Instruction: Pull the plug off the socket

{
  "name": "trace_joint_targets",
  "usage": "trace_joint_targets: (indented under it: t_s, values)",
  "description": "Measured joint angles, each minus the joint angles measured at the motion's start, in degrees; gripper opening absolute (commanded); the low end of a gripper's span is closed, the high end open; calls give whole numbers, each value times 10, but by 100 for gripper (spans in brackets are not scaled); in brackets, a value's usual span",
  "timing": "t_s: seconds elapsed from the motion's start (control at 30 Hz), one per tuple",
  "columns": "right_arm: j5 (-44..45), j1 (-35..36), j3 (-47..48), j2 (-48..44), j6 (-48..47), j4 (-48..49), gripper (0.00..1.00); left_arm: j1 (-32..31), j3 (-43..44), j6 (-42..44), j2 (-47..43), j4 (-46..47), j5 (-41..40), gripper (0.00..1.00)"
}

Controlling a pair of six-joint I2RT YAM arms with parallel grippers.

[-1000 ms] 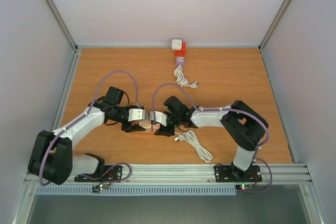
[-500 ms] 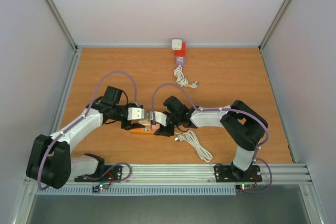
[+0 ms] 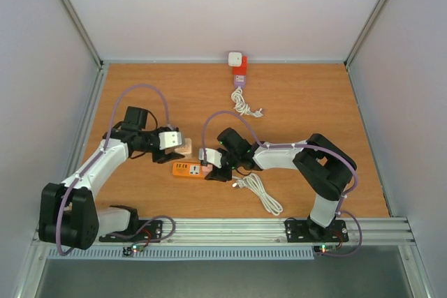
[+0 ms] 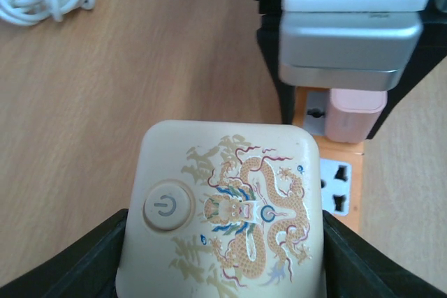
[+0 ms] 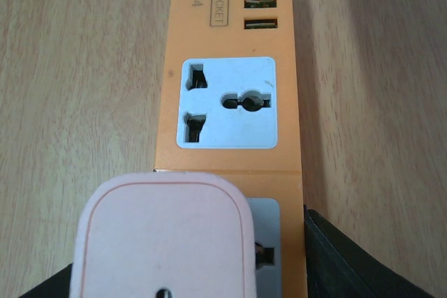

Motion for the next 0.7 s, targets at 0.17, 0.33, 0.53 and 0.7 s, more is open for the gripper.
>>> trace_joint_targets:
  t_s: [0.17, 0.33, 0.53, 0.7]
  values:
    - [2, 0, 0, 0, 1, 0, 11, 30, 31, 9, 0, -17, -13, 38]
    - [3, 1, 1, 0, 3, -2, 12, 61, 102, 24, 12, -51, -37, 39]
    - [5, 1, 2, 0, 7, -3, 12, 89, 189, 44, 53, -66, -88, 39]
    - [6, 1, 2, 0, 10, -3, 13, 89, 223, 60, 84, -59, -178, 39]
